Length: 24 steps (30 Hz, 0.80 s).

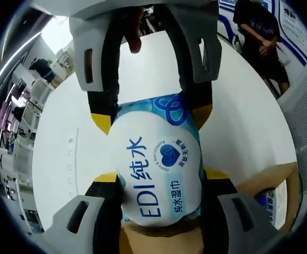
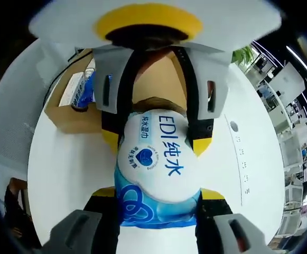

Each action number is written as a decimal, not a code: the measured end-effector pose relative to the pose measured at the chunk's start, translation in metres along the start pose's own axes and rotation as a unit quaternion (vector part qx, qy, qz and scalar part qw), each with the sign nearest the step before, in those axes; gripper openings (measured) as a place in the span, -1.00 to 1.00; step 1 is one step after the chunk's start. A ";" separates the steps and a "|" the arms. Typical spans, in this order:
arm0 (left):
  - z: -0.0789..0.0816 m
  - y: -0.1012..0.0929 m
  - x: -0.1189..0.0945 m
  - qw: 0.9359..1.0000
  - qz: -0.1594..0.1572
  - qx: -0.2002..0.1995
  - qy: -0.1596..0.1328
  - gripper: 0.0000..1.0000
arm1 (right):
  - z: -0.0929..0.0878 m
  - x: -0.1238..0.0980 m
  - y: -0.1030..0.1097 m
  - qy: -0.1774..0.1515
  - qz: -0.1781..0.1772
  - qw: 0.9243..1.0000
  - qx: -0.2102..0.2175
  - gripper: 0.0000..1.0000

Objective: Operate the shoe box by opening the lid, removing the specified soft item, and placing it in the target area until the item is outside and the box remains undamaged.

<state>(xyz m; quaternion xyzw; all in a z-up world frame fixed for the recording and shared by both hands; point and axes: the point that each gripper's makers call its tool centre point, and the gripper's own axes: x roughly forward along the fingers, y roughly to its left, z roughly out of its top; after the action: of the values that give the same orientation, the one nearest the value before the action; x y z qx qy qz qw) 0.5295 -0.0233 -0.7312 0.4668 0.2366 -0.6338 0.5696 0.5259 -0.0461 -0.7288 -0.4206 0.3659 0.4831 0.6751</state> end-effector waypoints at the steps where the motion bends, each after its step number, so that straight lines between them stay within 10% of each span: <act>1: 0.000 0.000 0.001 1.000 -0.001 -0.001 0.000 0.18 | 0.000 0.000 0.000 0.000 0.000 1.000 0.000 0.08; 24: -0.013 0.001 0.017 1.000 -0.009 -0.025 0.003 0.13 | -0.010 0.023 -0.003 0.006 0.014 1.000 -0.003 0.08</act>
<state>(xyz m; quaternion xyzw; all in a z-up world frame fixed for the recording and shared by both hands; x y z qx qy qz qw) 0.5365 -0.0213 -0.7515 0.4522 0.2585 -0.6311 0.5748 0.5338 -0.0478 -0.7530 -0.4198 0.3742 0.4911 0.6653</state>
